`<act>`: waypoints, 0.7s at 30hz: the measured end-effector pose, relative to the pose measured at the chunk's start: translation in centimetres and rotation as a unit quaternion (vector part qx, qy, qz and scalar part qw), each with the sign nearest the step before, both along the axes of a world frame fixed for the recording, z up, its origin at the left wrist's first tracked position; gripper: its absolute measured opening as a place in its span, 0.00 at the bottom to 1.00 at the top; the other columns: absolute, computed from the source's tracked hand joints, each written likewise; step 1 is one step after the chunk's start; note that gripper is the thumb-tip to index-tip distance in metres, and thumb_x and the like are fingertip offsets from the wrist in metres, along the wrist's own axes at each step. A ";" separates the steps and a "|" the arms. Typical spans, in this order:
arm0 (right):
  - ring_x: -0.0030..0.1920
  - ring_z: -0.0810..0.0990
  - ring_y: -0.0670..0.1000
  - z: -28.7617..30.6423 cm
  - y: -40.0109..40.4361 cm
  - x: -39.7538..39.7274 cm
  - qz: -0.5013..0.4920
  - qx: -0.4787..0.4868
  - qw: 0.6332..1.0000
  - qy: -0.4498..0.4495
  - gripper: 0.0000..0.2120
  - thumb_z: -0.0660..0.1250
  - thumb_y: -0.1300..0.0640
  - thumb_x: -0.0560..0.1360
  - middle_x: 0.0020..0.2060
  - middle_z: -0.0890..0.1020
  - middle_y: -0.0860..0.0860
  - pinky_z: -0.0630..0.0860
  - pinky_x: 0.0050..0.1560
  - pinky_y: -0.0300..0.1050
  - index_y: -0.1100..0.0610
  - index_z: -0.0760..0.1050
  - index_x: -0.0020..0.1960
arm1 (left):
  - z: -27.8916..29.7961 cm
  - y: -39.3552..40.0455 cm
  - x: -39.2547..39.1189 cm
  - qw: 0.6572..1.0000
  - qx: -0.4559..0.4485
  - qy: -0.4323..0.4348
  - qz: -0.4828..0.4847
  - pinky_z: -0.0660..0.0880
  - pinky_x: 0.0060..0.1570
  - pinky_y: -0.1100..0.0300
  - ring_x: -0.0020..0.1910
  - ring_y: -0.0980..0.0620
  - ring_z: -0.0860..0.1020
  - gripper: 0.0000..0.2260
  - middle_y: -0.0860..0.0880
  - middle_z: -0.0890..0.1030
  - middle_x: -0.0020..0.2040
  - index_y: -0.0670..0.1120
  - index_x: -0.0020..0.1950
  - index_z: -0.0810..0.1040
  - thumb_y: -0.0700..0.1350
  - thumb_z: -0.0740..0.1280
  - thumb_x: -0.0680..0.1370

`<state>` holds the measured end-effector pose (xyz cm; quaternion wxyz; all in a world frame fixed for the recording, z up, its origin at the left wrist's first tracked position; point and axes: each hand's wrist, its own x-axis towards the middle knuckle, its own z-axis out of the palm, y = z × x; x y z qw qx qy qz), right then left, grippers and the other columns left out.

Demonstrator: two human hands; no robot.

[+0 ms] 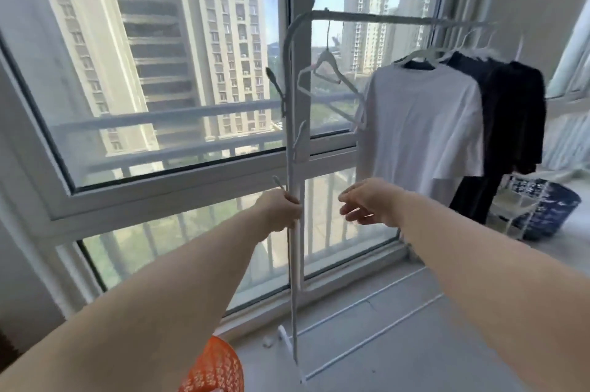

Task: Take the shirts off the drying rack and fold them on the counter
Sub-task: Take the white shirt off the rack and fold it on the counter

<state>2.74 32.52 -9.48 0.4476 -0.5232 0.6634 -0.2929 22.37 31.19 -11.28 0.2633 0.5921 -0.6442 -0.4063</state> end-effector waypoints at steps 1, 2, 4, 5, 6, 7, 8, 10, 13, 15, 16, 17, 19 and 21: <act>0.37 0.79 0.51 0.7 0.3 -2.5 -0.008 -0.009 1.000 -0.004 0.08 0.62 0.61 0.79 0.41 0.81 0.56 0.74 0.42 0.43 0.63 0.75 0.55 | 0.7 -0.5 -2.8 1.000 -0.013 -0.001 -0.010 0.70 0.27 0.67 0.34 0.51 0.78 0.04 0.44 0.80 0.40 0.43 0.42 0.77 0.38 0.65 0.76; 0.36 0.79 0.51 0.9 0.4 -3.9 -0.010 -0.010 1.000 -0.004 0.06 0.63 0.61 0.79 0.40 0.81 0.55 0.74 0.40 0.42 0.62 0.75 0.54 | 1.0 -0.8 -4.4 1.000 -0.022 -0.006 -0.016 0.71 0.27 0.67 0.33 0.52 0.78 0.04 0.45 0.80 0.40 0.43 0.42 0.78 0.38 0.65 0.76; 0.35 0.78 0.50 1.9 0.7 -9.0 -0.019 -0.021 1.000 0.010 0.04 0.63 0.61 0.79 0.38 0.81 0.55 0.72 0.37 0.41 0.60 0.75 0.50 | 1.9 -1.8 -10.3 0.999 -0.034 0.002 -0.035 0.71 0.28 0.65 0.33 0.52 0.78 0.04 0.44 0.81 0.41 0.45 0.41 0.78 0.39 0.66 0.75; 0.34 0.78 0.50 2.4 0.6 -11.5 -0.022 -0.024 0.999 0.020 0.03 0.63 0.61 0.79 0.38 0.81 0.55 0.71 0.36 0.40 0.60 0.75 0.48 | 2.2 -2.3 -13.1 0.998 -0.037 0.008 -0.046 0.70 0.29 0.65 0.34 0.51 0.79 0.05 0.44 0.81 0.41 0.46 0.39 0.77 0.39 0.66 0.75; 0.34 0.77 0.49 2.9 0.4 -14.2 -0.026 -0.027 0.999 0.029 0.04 0.62 0.61 0.79 0.37 0.80 0.54 0.70 0.36 0.40 0.59 0.75 0.47 | 2.6 -2.8 -16.2 0.997 -0.041 0.016 -0.058 0.70 0.30 0.65 0.34 0.50 0.79 0.06 0.44 0.81 0.41 0.46 0.38 0.77 0.39 0.66 0.75; 0.33 0.77 0.49 3.3 0.2 -16.8 -0.035 -0.030 0.998 0.037 0.04 0.61 0.61 0.79 0.37 0.80 0.54 0.70 0.36 0.40 0.58 0.74 0.47 | 2.9 -3.3 -19.1 0.997 -0.044 0.024 -0.064 0.70 0.30 0.64 0.34 0.49 0.78 0.07 0.43 0.80 0.40 0.47 0.37 0.77 0.38 0.66 0.75; 0.34 0.76 0.49 3.9 0.0 -19.2 -0.045 -0.035 0.997 0.044 0.04 0.61 0.61 0.79 0.37 0.79 0.54 0.70 0.37 0.40 0.57 0.74 0.47 | 3.4 -3.7 -22.0 0.996 -0.051 0.033 -0.064 0.70 0.30 0.63 0.35 0.48 0.78 0.07 0.43 0.80 0.38 0.47 0.37 0.77 0.38 0.66 0.74; 0.34 0.76 0.50 5.0 -0.9 -23.8 -0.068 -0.053 0.994 0.063 0.03 0.62 0.60 0.78 0.38 0.80 0.54 0.71 0.40 0.42 0.57 0.75 0.48 | 4.1 -4.8 -27.0 0.994 -0.074 0.051 -0.059 0.75 0.35 0.59 0.37 0.45 0.78 0.06 0.44 0.79 0.37 0.47 0.38 0.77 0.39 0.66 0.74; 0.35 0.75 0.50 7.0 -3.3 -29.7 -0.102 -0.105 0.987 0.070 0.06 0.62 0.65 0.74 0.38 0.79 0.55 0.71 0.41 0.44 0.59 0.77 0.48 | 5.2 -7.3 -32.9 0.991 -0.115 0.059 -0.030 0.80 0.50 0.54 0.46 0.44 0.82 0.04 0.45 0.83 0.46 0.48 0.46 0.77 0.43 0.65 0.74; 0.37 0.74 0.51 8.2 -6.0 -32.8 -0.126 -0.146 0.979 0.067 0.08 0.62 0.66 0.72 0.38 0.79 0.55 0.71 0.40 0.44 0.61 0.78 0.47 | 6.1 -9.7 -35.6 0.991 -0.127 0.033 0.005 0.79 0.51 0.54 0.49 0.45 0.82 0.12 0.45 0.82 0.50 0.46 0.55 0.77 0.44 0.62 0.73; 0.38 0.74 0.51 8.6 -7.1 -33.5 -0.138 -0.174 0.972 0.073 0.07 0.62 0.65 0.72 0.38 0.79 0.54 0.72 0.40 0.44 0.60 0.78 0.46 | 6.5 -10.5 -35.9 0.991 -0.135 0.011 0.017 0.79 0.51 0.56 0.50 0.46 0.81 0.15 0.45 0.81 0.53 0.46 0.59 0.76 0.44 0.61 0.73; 0.39 0.75 0.51 9.0 -8.8 -34.4 -0.145 -0.204 0.965 0.080 0.07 0.62 0.65 0.72 0.39 0.79 0.53 0.72 0.40 0.42 0.59 0.78 0.45 | 7.0 -12.0 -36.7 0.989 -0.147 -0.010 0.030 0.77 0.51 0.59 0.53 0.46 0.80 0.17 0.45 0.80 0.56 0.46 0.62 0.75 0.44 0.62 0.74; 0.42 0.76 0.51 10.1 -11.6 -35.1 -0.151 -0.254 0.950 0.100 0.08 0.61 0.63 0.73 0.40 0.79 0.50 0.73 0.42 0.42 0.57 0.78 0.47 | 8.1 -14.6 -37.3 0.984 -0.165 -0.042 0.055 0.73 0.52 0.61 0.57 0.46 0.77 0.18 0.46 0.78 0.60 0.45 0.66 0.73 0.43 0.62 0.76; 0.45 0.75 0.52 11.0 -15.0 -35.4 -0.145 -0.291 0.938 0.123 0.10 0.60 0.62 0.74 0.40 0.77 0.48 0.73 0.49 0.44 0.56 0.77 0.52 | 9.2 -17.7 -38.0 0.980 -0.177 -0.048 0.076 0.72 0.53 0.59 0.59 0.46 0.75 0.18 0.45 0.77 0.62 0.44 0.67 0.72 0.42 0.62 0.77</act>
